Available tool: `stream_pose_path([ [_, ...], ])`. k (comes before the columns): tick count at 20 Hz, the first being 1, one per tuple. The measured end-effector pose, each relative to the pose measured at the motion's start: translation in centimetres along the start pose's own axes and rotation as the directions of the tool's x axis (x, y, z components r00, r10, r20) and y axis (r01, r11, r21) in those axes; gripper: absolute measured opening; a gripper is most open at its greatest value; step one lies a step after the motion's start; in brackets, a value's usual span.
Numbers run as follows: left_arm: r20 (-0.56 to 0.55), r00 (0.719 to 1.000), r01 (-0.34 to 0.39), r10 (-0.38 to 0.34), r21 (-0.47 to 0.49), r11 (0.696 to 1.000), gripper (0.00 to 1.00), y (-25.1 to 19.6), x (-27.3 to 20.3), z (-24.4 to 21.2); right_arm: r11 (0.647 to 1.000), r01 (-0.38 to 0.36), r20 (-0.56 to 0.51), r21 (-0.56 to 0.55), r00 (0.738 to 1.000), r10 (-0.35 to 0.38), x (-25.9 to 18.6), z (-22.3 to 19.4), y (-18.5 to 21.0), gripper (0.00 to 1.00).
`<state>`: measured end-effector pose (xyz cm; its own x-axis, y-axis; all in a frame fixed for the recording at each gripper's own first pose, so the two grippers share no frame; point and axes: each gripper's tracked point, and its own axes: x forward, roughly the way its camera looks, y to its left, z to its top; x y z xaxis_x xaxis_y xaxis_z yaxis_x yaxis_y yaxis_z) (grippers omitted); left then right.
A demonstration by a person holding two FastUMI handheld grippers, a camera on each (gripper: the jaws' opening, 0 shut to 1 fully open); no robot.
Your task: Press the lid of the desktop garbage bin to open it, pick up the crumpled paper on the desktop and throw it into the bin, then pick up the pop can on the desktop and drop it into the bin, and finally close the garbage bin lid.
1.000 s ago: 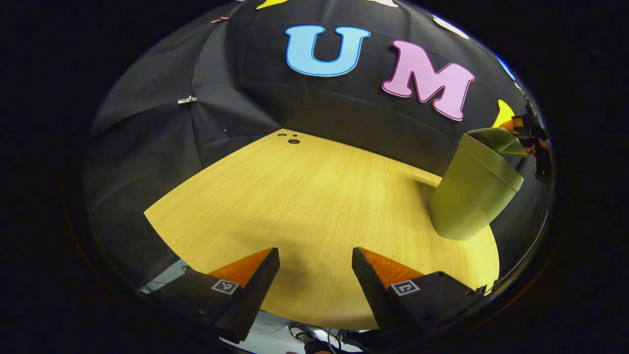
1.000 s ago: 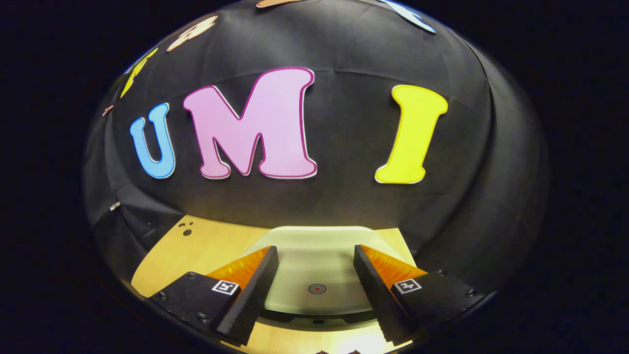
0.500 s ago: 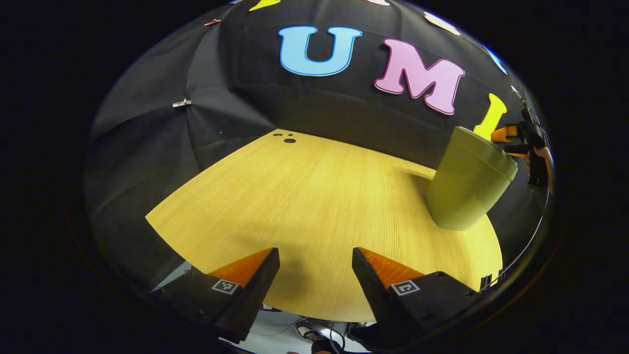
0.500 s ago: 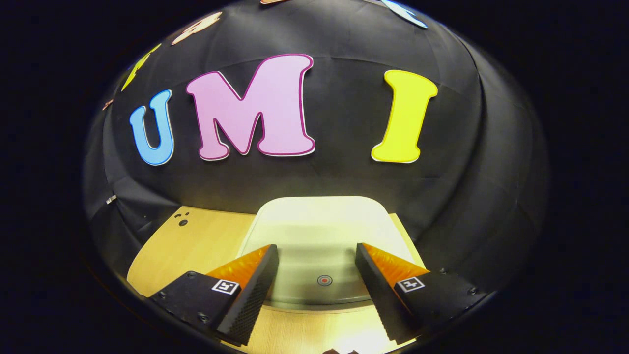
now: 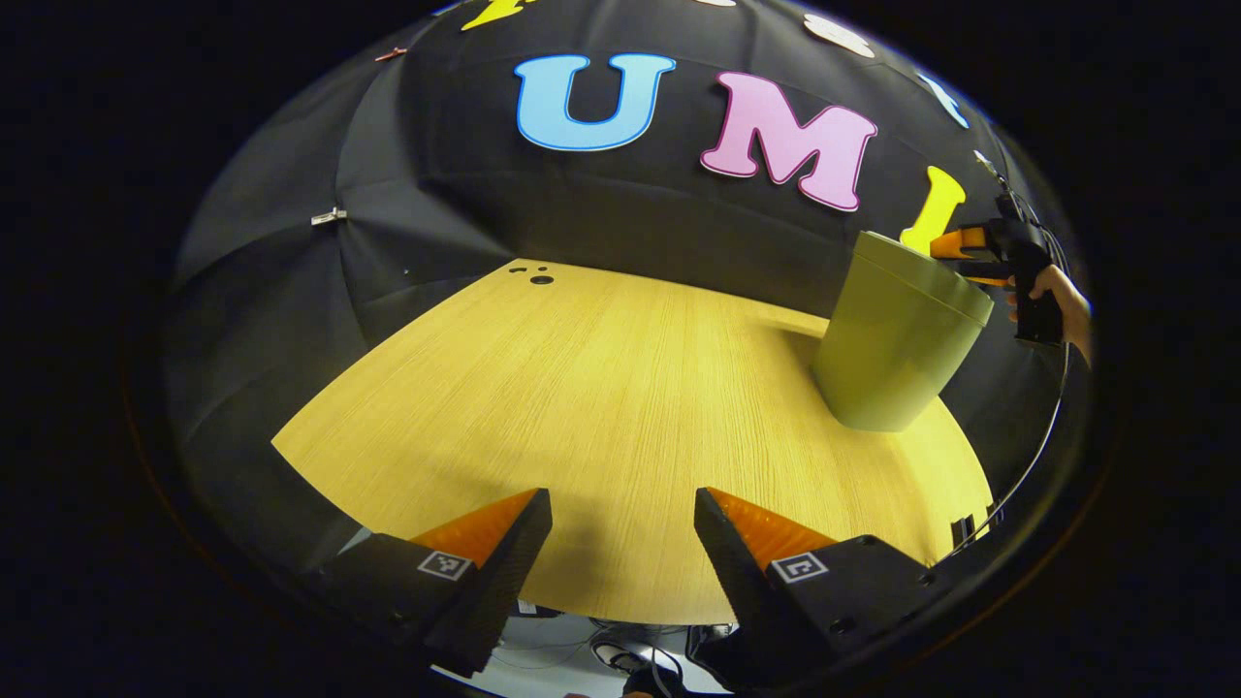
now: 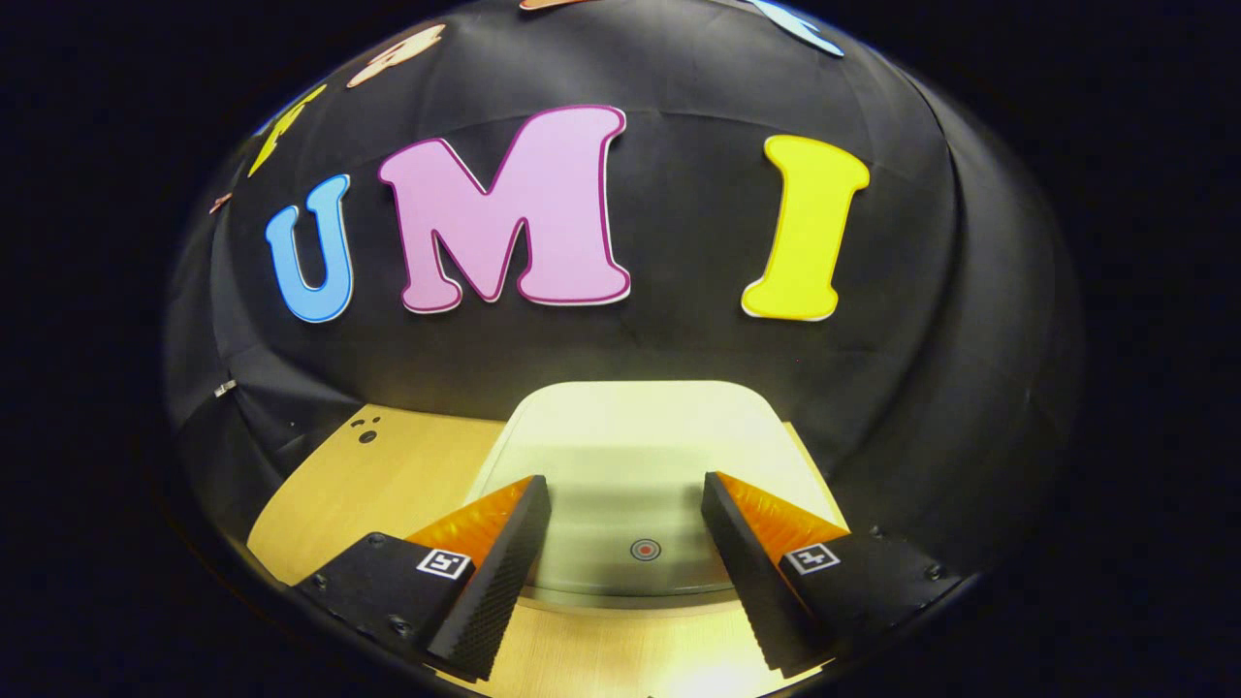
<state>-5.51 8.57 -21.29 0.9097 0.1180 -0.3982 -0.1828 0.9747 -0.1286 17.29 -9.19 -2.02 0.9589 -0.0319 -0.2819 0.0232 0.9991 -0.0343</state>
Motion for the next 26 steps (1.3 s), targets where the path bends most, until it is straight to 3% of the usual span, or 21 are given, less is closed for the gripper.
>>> stream_pose_path([
  [6, 0.027, 1.0, 0.014, -0.014, 0.002, 1.0, 0.96, -0.9, -0.2, 1.1, 1.0, 0.005, 0.066, -0.011, 0.998, -0.005, -1.2, 0.2, 0.1, 1.0],
  [9, 0.051, 0.998, 0.025, -0.027, 0.032, 0.999, 0.96, -1.5, -0.3, 2.4, 0.999, 0.037, 0.092, -0.04, 0.995, -0.033, -3.2, 0.1, -0.1, 1.0],
  [13, 0.097, 0.994, 0.041, -0.049, 0.077, 0.996, 0.96, -2.7, -0.7, 4.7, 0.996, 0.034, 0.194, -0.088, 0.981, -0.016, -7.3, 0.6, 1.3, 0.99],
  [20, 0.224, 0.971, 0.046, -0.081, 0.159, 0.986, 0.96, -5.8, -3.2, 9.5, 0.999, -0.046, 0.277, 0.011, 0.96, 0.041, -14.1, -0.7, 5.1, 0.99],
  [24, 0.28, 0.955, 0.037, -0.099, 0.22, 0.975, 0.96, -7.2, -4.9, 10.9, 0.999, -0.008, 0.285, 0.039, 0.958, -0.003, -16.6, -2.5, 4.7, 0.99],
  [26, 0.288, 0.951, 0.049, -0.112, 0.214, 0.976, 0.96, -7.8, -5.3, 10.9, 0.999, -0.022, 0.284, 0.031, 0.959, 0.012, -17.9, -3.4, 5.5, 0.99],
])
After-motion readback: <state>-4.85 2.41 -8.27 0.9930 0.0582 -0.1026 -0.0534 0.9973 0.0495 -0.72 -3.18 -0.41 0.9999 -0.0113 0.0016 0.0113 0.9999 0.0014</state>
